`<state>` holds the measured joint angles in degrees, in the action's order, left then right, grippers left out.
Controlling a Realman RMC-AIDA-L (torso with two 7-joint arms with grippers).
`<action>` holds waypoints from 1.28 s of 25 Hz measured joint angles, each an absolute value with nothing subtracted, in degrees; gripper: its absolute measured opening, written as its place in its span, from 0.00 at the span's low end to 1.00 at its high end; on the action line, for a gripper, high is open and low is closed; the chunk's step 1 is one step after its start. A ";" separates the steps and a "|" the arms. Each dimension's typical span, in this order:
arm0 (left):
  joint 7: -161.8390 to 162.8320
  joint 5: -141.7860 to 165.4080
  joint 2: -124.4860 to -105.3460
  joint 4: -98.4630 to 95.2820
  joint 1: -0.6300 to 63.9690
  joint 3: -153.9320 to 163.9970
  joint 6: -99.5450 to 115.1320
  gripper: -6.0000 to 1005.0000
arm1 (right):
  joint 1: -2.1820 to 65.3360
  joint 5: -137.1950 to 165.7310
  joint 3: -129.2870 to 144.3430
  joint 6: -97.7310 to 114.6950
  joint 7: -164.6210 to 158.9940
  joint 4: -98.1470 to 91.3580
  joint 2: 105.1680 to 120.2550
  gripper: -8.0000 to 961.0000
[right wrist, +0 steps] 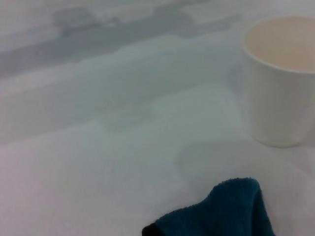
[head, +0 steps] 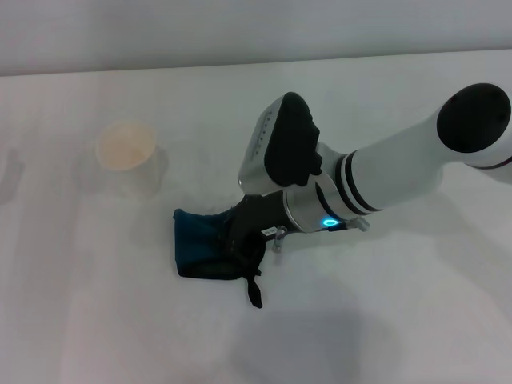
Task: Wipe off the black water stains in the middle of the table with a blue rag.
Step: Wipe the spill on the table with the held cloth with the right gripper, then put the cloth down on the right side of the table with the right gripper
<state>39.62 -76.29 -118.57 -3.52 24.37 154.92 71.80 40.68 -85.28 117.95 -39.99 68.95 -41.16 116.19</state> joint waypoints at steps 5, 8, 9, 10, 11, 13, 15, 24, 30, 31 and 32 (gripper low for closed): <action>39.96 -76.29 -118.61 -3.51 24.53 155.14 71.80 0.88 | 40.72 -86.69 116.38 -31.65 69.97 -40.44 116.06 0.10; 39.98 -76.29 -118.61 -3.51 24.59 155.18 71.81 0.88 | 40.25 -86.52 110.23 -29.17 70.14 -38.13 115.72 0.10; 39.98 -76.29 -118.59 -3.51 24.61 155.17 71.81 0.88 | 40.12 -86.49 107.94 -29.33 70.32 -37.19 115.56 0.10; 39.99 -76.29 -118.56 -3.51 24.63 155.06 71.81 0.88 | 39.92 -86.44 105.46 -29.85 70.43 -36.19 115.29 0.10; 39.99 -76.38 -118.55 -3.51 24.68 154.86 71.81 0.88 | 39.73 -86.36 103.21 -30.37 70.47 -35.33 114.95 0.10; 39.99 -76.52 -118.55 -3.31 24.69 154.78 71.81 0.88 | 38.88 -85.91 98.93 -31.92 70.40 -34.42 114.15 0.10; 39.99 -76.57 -118.55 -3.14 24.69 154.78 71.81 0.88 | 37.42 -84.70 94.39 -33.91 70.15 -34.24 113.55 0.10; 40.00 -76.84 -118.57 -1.74 25.21 154.68 71.81 0.88 | 30.86 -79.70 78.10 -46.60 69.90 -36.34 113.48 0.11; 40.08 -77.42 -118.56 -1.33 25.42 154.68 71.80 0.88 | 26.90 -77.44 77.63 -45.12 69.90 -40.53 114.92 0.14; 40.08 -77.44 -118.55 -1.30 25.41 154.69 71.80 0.88 | 26.74 -77.34 77.60 -44.88 69.90 -40.62 114.99 0.14; 40.08 -77.44 -118.53 -1.27 25.41 154.68 71.80 0.88 | 26.65 -77.29 77.60 -44.81 69.89 -40.67 115.07 0.14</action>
